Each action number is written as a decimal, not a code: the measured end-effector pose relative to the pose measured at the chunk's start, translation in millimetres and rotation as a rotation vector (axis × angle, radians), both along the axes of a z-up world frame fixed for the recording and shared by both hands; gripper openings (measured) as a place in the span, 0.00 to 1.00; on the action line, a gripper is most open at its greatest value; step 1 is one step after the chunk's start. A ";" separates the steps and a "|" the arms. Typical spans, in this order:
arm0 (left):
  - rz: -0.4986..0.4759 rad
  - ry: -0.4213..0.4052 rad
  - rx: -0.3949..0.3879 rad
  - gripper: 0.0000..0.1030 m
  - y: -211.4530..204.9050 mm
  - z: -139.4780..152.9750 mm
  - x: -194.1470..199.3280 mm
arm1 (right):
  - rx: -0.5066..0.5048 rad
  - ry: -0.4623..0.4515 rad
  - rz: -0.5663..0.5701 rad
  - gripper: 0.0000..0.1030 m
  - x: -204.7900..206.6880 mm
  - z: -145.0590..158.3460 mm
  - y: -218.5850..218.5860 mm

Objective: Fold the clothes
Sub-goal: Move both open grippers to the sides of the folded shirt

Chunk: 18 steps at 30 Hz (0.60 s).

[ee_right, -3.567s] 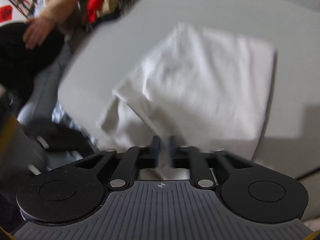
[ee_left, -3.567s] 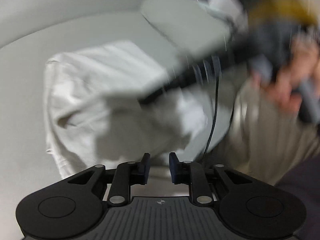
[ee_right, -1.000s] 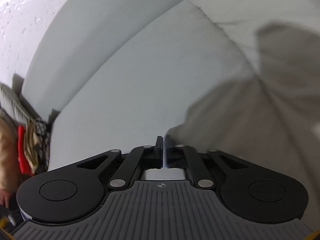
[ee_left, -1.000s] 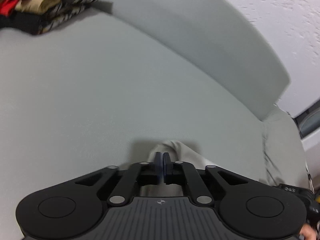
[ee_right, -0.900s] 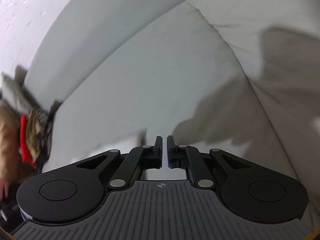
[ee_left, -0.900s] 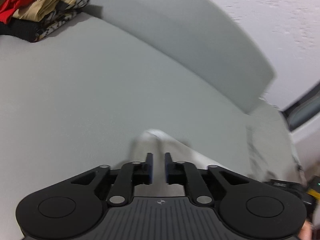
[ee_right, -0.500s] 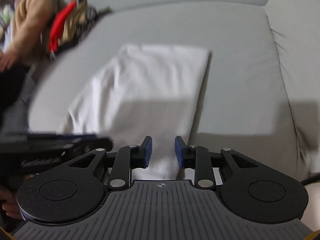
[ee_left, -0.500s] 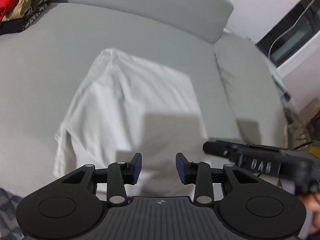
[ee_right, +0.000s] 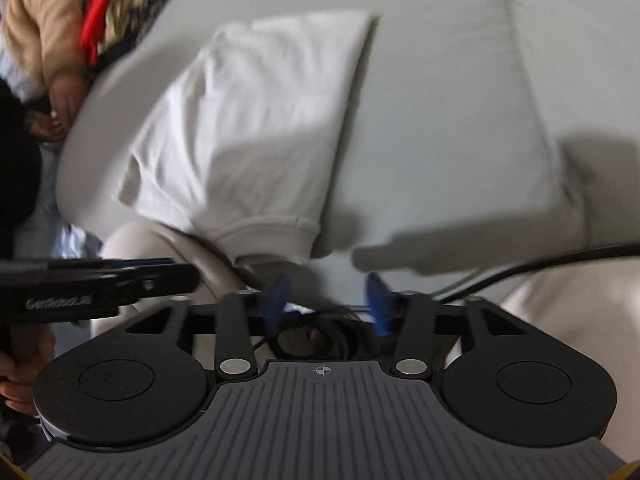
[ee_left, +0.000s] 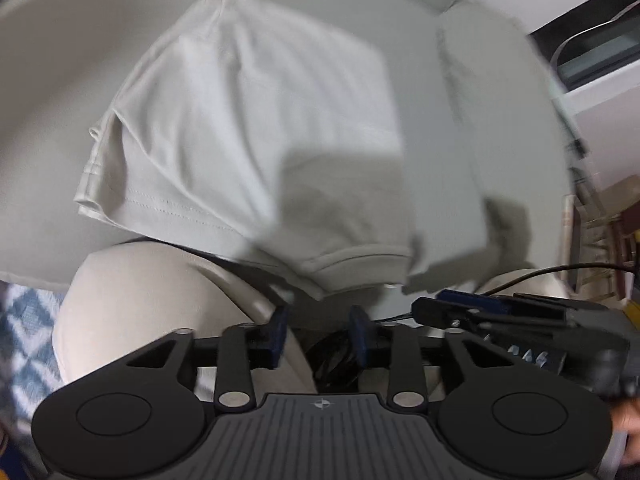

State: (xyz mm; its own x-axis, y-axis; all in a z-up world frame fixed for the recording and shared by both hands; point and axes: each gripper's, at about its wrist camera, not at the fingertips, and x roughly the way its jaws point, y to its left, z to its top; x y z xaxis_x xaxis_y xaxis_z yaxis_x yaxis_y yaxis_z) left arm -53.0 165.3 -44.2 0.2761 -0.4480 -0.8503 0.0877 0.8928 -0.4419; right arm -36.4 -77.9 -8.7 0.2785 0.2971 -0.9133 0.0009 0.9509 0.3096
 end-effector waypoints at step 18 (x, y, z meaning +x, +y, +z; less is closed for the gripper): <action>0.428 -0.221 -0.179 0.77 136.4 -3.5 47.1 | 0.236 -0.041 -0.195 0.73 30.8 -22.7 -37.0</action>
State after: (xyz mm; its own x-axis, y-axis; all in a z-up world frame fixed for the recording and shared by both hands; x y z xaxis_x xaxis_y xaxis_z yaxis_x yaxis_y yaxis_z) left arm -5.8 301.7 -47.7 0.6311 -0.3886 -0.6713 -0.1606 0.7813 -0.6032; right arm -5.7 -114.9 -31.4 0.3862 0.4371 -0.8123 0.1593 0.8358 0.5255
